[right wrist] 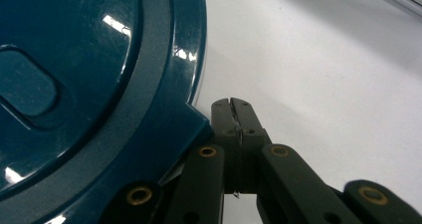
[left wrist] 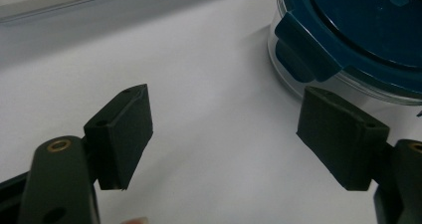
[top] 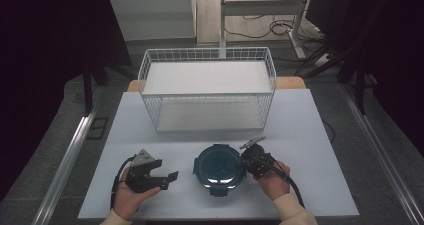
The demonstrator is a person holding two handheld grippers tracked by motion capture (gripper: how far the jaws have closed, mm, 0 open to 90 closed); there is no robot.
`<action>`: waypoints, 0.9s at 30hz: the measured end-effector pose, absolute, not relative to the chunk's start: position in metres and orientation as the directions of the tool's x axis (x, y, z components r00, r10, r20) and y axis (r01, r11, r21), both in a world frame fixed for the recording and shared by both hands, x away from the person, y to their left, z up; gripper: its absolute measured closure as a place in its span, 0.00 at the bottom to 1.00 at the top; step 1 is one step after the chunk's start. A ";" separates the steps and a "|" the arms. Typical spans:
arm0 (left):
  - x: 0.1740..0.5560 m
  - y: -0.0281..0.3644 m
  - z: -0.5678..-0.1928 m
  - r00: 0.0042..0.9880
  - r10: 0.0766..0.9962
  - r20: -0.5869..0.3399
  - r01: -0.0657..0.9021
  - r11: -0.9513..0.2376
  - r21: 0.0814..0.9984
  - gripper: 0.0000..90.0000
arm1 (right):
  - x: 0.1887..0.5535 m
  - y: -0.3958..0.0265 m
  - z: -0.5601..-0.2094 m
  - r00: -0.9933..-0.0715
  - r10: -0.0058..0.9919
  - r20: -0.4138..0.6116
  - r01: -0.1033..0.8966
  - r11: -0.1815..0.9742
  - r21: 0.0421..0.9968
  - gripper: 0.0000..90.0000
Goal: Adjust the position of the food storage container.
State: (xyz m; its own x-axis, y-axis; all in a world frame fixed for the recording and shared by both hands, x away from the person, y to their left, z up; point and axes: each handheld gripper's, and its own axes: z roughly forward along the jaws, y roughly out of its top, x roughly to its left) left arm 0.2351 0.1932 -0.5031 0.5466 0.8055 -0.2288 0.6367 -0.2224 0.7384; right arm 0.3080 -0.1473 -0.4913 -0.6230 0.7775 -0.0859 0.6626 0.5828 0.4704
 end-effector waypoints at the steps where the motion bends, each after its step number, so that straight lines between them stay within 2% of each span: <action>1: 0.235 0.193 -0.503 0.547 0.806 -0.229 0.637 -0.222 0.738 0.24 | 0.308 -0.147 -0.491 -0.623 0.777 -0.085 0.661 0.582 0.473 1.00; 12: 0.234 0.196 -0.502 0.541 0.809 -0.229 0.632 -0.212 0.745 0.24 | 0.308 -0.152 -0.489 -0.637 0.765 -0.099 0.631 0.590 0.503 1.00; 18: 0.235 0.199 -0.501 0.536 0.812 -0.229 0.633 -0.207 0.746 0.24 | 0.298 -0.177 -0.471 -0.605 0.793 -0.073 0.614 0.522 0.592 1.00; 19: 0.235 0.199 -0.501 0.535 0.813 -0.229 0.632 -0.205 0.747 0.24 | 0.293 -0.188 -0.468 -0.602 0.798 -0.037 0.605 0.486 0.631 0.86; 21: 0.235 0.198 -0.501 0.534 0.814 -0.229 0.632 -0.204 0.748 0.23 | 0.291 -0.195 -0.467 -0.610 0.792 -0.007 0.603 0.470 0.645 0.63; 23: 0.234 0.198 -0.500 0.532 0.815 -0.229 0.633 -0.203 0.747 0.23 | 0.288 -0.200 -0.466 -0.614 0.789 0.035 0.603 0.440 0.665 0.47; 25: 0.234 0.198 -0.499 0.530 0.816 -0.229 0.632 -0.200 0.749 0.22 | 0.285 -0.204 -0.466 -0.608 0.790 0.074 0.612 0.408 0.678 0.39; 27: 0.233 0.198 -0.499 0.529 0.817 -0.231 0.630 -0.196 0.751 0.22 | 0.284 -0.207 -0.466 -0.610 0.786 0.094 0.612 0.393 0.687 0.36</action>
State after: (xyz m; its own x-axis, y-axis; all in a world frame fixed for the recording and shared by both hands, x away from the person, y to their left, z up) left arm 0.2334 0.1980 -0.4985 0.5291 0.8166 -0.2306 0.6303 -0.1963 0.7511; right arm 0.2841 -0.2072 -0.4661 -0.6105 0.7864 0.0940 0.6116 0.3927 0.6868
